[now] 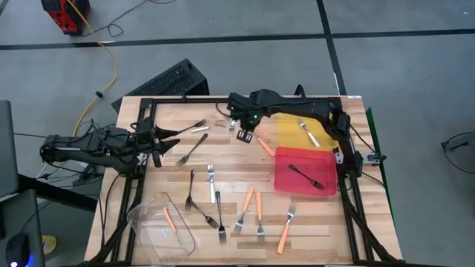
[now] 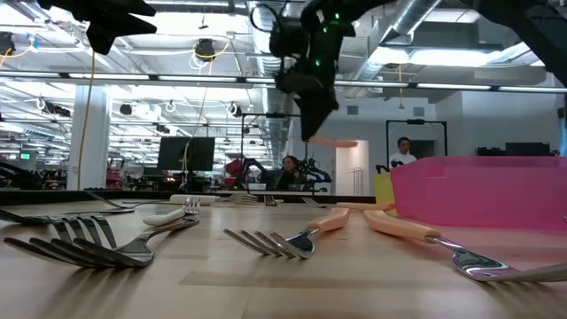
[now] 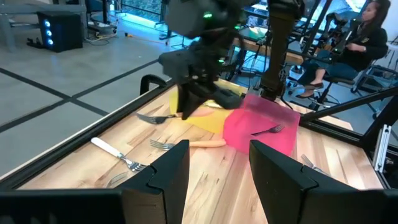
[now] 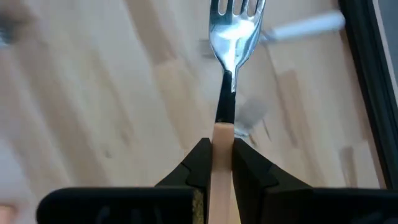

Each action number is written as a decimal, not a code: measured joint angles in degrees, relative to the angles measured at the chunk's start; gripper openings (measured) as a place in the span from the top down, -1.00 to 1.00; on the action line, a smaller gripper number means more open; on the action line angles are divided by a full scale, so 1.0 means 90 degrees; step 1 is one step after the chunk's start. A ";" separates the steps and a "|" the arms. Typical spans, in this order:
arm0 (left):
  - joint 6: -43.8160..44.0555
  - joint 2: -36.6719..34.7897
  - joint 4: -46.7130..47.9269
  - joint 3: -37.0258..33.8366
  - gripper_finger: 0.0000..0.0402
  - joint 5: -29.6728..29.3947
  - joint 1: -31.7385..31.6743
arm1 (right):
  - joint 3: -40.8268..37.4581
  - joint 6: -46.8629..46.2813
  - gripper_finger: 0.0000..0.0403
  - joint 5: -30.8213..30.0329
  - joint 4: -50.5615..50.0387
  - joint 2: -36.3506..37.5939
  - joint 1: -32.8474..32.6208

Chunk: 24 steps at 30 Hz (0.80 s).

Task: Sort silverware by color (type)
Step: Put the orange fork into the transparent bin

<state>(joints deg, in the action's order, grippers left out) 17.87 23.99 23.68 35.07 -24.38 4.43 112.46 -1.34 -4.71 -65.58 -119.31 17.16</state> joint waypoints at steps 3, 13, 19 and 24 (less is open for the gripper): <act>0.0000 0.0000 0.0000 0.0000 0.25 0.0000 0.0000 | 0.0241 -0.0015 0.68 -0.0006 0.0035 0.0000 -0.0405; 0.0048 0.0000 0.0000 0.0000 0.25 -0.0003 0.0000 | 0.0503 0.0131 0.68 -0.0340 0.1092 0.0005 -0.1666; 0.0110 0.0000 0.0000 0.0000 0.25 -0.0003 0.0000 | 0.0503 0.0323 0.68 -0.0340 0.1995 0.0005 -0.2238; 0.0117 0.0000 -0.0002 0.0000 0.25 -0.0003 0.0000 | 0.0503 0.0362 0.68 -0.0341 0.2614 0.0005 -0.2644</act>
<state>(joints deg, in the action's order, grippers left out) 18.92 23.99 23.66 35.07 -24.40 4.43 116.99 1.92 -7.78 -42.05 -119.26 -6.64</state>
